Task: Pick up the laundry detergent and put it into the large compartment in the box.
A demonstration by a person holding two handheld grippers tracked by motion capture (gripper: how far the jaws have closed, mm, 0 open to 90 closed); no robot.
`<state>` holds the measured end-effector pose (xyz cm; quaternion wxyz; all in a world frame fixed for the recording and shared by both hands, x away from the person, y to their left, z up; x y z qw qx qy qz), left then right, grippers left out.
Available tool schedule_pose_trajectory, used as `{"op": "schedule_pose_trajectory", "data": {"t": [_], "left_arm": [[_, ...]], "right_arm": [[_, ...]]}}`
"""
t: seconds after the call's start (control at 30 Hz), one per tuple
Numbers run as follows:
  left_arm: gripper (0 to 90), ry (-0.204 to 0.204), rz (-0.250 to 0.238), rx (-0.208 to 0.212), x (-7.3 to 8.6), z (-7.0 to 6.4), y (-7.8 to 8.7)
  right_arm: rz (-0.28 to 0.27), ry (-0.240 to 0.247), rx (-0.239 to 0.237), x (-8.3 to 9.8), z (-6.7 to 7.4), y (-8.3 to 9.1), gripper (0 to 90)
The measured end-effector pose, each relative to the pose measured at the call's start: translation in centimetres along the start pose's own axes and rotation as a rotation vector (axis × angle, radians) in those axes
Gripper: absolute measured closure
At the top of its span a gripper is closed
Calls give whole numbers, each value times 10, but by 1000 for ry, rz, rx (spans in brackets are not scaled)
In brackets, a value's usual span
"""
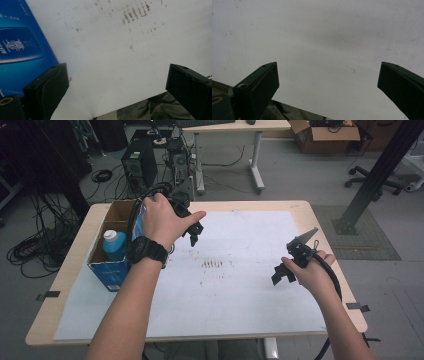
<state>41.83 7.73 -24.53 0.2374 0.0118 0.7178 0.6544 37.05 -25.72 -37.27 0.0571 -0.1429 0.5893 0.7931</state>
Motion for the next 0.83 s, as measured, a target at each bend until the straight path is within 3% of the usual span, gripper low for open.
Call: {"op": "schedule_pose_trajectory", "data": {"t": [0.4, 0.83], "left_arm": [[49, -18, 24, -11, 2, -5, -7], [49, -18, 26, 12, 3, -4, -13]], "right_arm": [[-3, -3, 3, 2, -2, 3, 38], [-4, -13, 7, 4, -5, 5, 38]]}}
Point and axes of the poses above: each handheld gripper's, and its own axes: y roughly backward along the jaws, x roughly out of its underside, z roughly to its left, the point moved 2 cm from there along -y, roughly forward along the jaws, and after that the axes turned 15 degrees about -z, right-handed, at the moved point
